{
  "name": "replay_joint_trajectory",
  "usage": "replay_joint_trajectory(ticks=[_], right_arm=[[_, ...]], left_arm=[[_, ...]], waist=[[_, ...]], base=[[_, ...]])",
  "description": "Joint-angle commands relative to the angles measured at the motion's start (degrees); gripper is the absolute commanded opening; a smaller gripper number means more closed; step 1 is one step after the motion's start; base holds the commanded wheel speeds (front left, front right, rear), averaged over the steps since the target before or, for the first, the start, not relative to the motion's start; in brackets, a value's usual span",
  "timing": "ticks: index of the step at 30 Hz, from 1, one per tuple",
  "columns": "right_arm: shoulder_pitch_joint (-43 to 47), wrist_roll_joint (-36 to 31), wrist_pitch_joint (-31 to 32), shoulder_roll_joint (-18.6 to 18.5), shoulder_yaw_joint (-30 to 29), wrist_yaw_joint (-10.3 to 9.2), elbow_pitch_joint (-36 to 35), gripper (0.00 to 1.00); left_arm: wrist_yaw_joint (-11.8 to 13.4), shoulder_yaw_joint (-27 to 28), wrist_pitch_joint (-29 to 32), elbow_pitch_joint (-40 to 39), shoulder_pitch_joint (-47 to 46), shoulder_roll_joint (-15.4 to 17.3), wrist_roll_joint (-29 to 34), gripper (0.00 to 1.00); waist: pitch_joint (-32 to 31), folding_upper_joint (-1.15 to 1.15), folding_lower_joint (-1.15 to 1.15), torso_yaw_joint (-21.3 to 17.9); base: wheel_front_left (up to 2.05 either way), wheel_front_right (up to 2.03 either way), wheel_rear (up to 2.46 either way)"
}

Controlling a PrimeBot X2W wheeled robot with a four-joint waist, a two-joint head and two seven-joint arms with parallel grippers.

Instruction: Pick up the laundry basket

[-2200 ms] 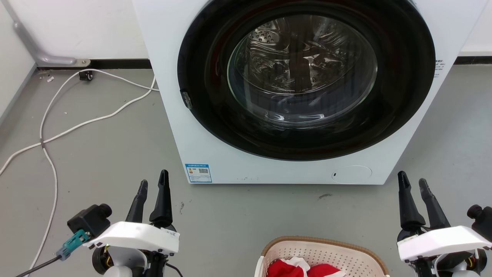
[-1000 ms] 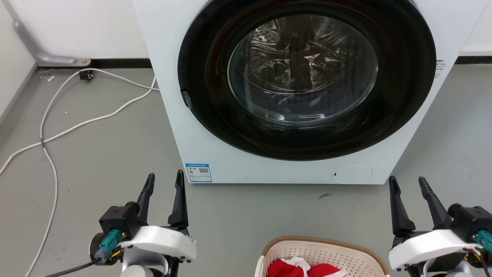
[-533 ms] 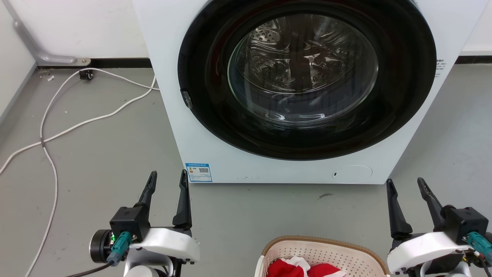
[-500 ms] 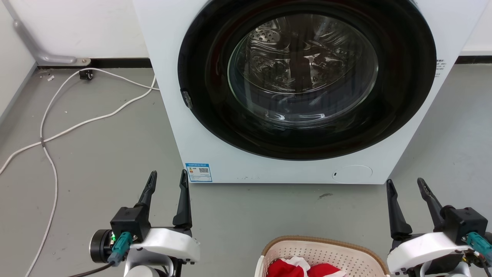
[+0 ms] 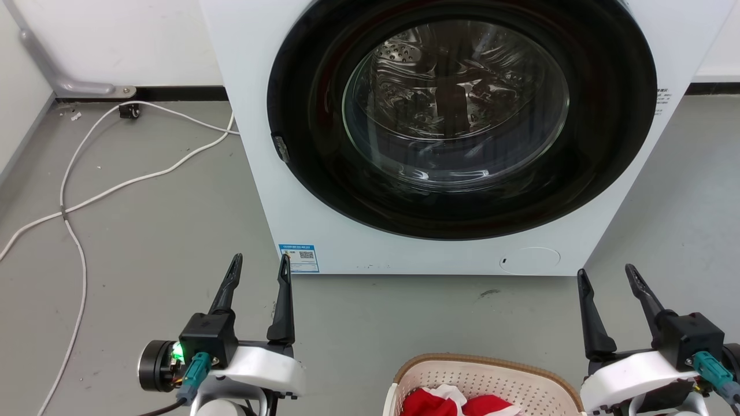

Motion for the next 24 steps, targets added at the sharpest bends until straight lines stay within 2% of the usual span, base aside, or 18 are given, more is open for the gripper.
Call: replay_joint_trajectory(ticks=[1,24], right_arm=[[0.6,-1.0,-0.4,0.3,0.1,-0.02,-0.3,1.00],[-0.4,0.2,-1.0,0.3,-0.2,-0.02,0.9,1.00]], left_arm=[[0.3,-0.2,-0.4,-0.2,-0.1,-0.1,0.7,1.00],[0.2,-0.5,-0.5,0.2,-0.5,-0.1,1.2,1.00]], waist=[[0.0,0.00,0.00,0.0],[0.7,0.00,0.00,0.0]], base=[[0.00,0.00,0.00],[0.00,0.00,0.00]])
